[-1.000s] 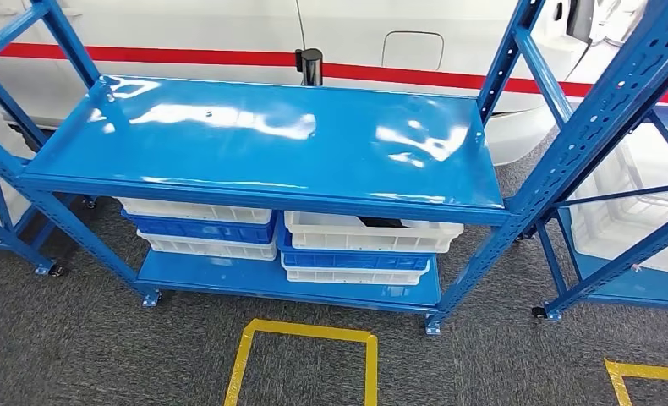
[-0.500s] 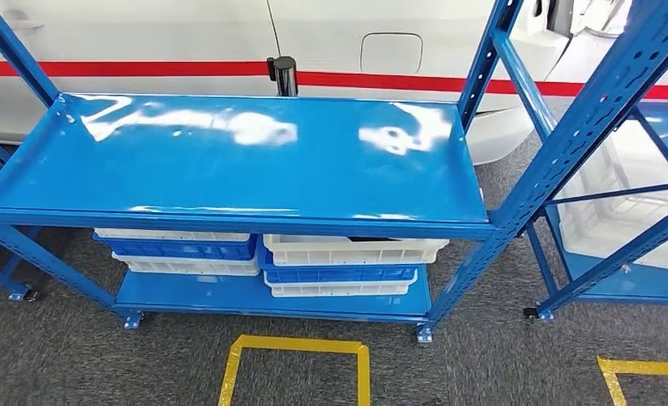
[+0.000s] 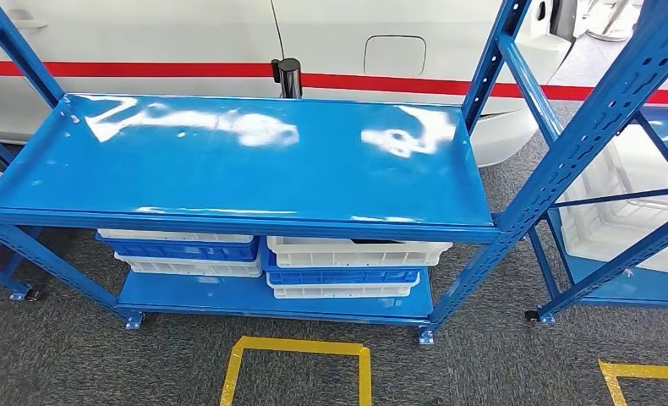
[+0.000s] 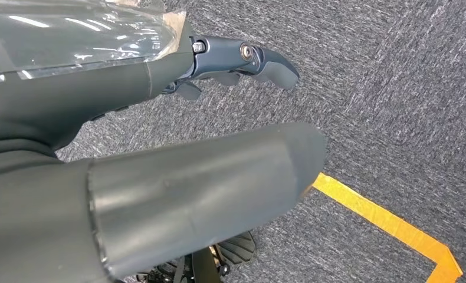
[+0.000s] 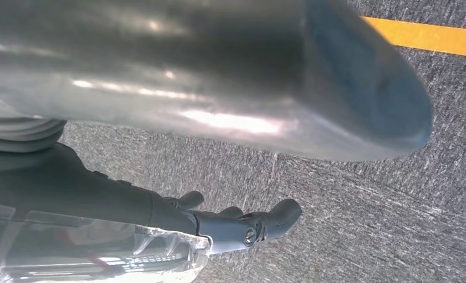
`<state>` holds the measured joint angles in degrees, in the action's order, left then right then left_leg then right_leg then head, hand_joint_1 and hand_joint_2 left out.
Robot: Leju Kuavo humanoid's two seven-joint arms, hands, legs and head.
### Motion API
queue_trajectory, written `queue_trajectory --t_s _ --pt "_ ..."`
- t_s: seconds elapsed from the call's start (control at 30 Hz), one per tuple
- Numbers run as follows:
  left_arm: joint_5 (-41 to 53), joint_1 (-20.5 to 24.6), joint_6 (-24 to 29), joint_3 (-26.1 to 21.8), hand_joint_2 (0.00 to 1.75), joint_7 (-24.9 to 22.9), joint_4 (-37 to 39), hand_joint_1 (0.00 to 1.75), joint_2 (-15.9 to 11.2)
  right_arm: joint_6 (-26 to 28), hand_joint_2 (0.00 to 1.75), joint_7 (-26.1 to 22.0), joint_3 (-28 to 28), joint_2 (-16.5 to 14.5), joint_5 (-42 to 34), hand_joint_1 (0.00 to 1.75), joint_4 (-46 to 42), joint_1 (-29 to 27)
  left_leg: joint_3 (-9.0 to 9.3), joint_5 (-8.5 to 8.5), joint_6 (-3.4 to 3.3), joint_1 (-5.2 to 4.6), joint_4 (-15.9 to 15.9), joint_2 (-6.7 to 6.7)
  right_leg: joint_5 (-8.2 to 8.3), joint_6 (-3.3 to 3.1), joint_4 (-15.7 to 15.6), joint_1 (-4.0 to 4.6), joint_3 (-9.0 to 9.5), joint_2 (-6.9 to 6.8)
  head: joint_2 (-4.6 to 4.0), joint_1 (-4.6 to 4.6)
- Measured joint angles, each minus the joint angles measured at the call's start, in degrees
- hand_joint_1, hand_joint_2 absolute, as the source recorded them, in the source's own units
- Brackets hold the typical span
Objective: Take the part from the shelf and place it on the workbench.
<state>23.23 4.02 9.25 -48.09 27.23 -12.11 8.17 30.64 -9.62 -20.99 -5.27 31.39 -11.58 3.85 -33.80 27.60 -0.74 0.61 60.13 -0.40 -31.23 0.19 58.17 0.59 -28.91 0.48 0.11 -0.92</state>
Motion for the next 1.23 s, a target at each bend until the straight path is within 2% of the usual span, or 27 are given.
queue_trajectory --t_s 0.6,0.73,0.8,0.83,0.87,0.93,0.97,1.07,1.23 --pt "0.13 0.00 -0.51 0.03 0.00 0.38 0.00 0.00 0.01 -1.24 0.00 -1.57 -0.41 0.13 -0.73 0.00 0.00 0.06 0.19 0.00 0.02 0.08 -0.38 0.01 -0.03 -0.03 0.00 -0.01 -0.03 0.00 0.00 0.00" --pt "0.15 0.01 0.07 0.04 1.75 0.21 0.00 0.00 0.01 -2.85 0.00 -2.82 -0.64 0.13 -1.37 0.00 0.00 0.24 0.19 0.00 0.02 0.08 -0.39 0.01 -0.03 -0.04 0.00 -0.01 -0.03 0.00 0.00 0.00" --pt "0.13 0.01 0.84 0.03 1.75 -0.38 0.01 0.00 0.03 -3.50 0.87 -3.24 -0.92 0.13 -1.52 0.00 0.00 0.52 0.19 0.00 0.02 0.08 -0.39 0.01 -0.03 -0.04 0.00 -0.01 -0.04 0.00 0.00 0.00" --pt "0.10 0.01 1.17 0.02 1.75 -0.72 0.02 0.00 0.04 -3.77 0.87 -3.41 -1.06 0.14 -1.55 0.00 0.00 0.69 0.19 0.00 0.02 0.08 -0.39 0.01 -0.03 -0.04 0.00 -0.01 -0.04 0.00 0.00 0.00" --pt "0.08 0.01 1.48 0.02 1.75 -1.27 0.03 0.00 0.06 -4.02 1.31 -3.57 -1.17 0.14 -1.55 0.00 0.00 0.86 0.20 0.00 0.02 0.08 -0.39 0.01 -0.03 -0.04 0.00 -0.01 -0.03 0.00 0.00 0.00" --pt "0.09 0.03 1.97 0.02 1.75 -3.85 0.09 0.00 0.09 -4.41 1.31 -3.84 -1.33 0.17 -1.51 0.00 0.00 1.22 0.20 0.00 0.02 0.08 -0.39 0.02 -0.03 -0.04 0.00 -0.01 -0.03 0.00 0.00 0.00" --pt "0.17 0.04 2.23 0.02 1.75 -5.75 0.15 0.00 0.09 -4.57 1.75 -3.93 -1.38 0.19 -1.48 0.00 0.00 1.38 0.20 0.00 0.02 0.08 -0.39 0.02 -0.03 -0.04 0.00 -0.01 -0.03 0.00 0.00 0.00" --pt "0.45 -0.10 3.03 0.45 1.75 -9.76 0.28 0.00 0.01 -5.21 1.75 -4.16 -1.40 0.31 -1.63 0.00 -0.05 1.55 0.21 0.00 0.02 0.08 -0.39 0.01 -0.03 -0.04 0.00 -0.01 -0.03 0.00 0.00 0.00" --pt "-1.70 -1.15 2.38 4.79 1.75 -12.24 -0.08 0.00 -0.82 -7.83 1.75 -3.09 0.03 0.79 -4.54 0.00 -0.68 0.53 0.21 0.00 0.02 0.08 -0.39 0.00 -0.03 -0.04 0.00 -0.02 -0.03 0.00 0.00 0.00"
